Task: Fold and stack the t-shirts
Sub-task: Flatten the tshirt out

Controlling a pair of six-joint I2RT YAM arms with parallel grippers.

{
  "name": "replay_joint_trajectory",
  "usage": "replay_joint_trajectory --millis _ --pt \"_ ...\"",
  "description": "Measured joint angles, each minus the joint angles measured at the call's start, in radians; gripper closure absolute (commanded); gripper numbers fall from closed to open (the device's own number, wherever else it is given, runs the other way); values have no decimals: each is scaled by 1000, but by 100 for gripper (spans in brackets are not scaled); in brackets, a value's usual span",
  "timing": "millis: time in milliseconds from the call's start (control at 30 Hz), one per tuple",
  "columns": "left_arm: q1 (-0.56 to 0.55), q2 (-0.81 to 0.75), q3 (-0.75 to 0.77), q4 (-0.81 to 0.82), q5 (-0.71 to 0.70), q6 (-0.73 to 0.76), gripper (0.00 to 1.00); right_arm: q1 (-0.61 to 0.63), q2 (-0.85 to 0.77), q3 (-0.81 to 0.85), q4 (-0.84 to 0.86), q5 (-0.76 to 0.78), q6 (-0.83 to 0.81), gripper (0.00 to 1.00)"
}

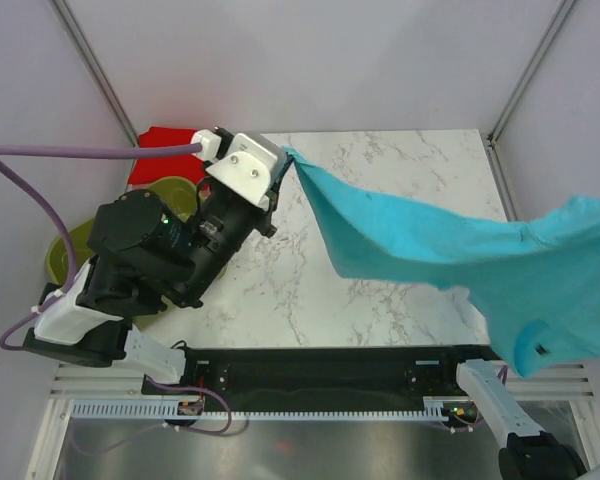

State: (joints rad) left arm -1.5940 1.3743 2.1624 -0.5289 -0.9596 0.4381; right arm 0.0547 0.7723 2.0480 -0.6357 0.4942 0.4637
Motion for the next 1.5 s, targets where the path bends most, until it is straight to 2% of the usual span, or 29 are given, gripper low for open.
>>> replay_joint_trajectory --millis 200,433,667,867,967,1200,1500 --pt "44 12 -84 -24 -24 5 98 0 28 -30 -8 -6 -25 100" --pt "441 13 -217 -57 201 -97 98 0 279 -92 0 -69 -67 100" --pt "744 127 -196 -59 449 -172 98 0 565 -106 49 -106 -90 100" --pt "1013 310 -122 -80 665 -255 98 -52 818 91 76 -197 -69 100" --pt "1104 327 -105 -98 719 -284 98 -102 896 168 97 -241 -61 100" --pt "1109 282 -83 -103 812 -309 98 -183 875 142 170 -320 -48 100" --pt "1104 143 -85 -139 959 -368 98 -193 649 62 150 -343 -58 100"
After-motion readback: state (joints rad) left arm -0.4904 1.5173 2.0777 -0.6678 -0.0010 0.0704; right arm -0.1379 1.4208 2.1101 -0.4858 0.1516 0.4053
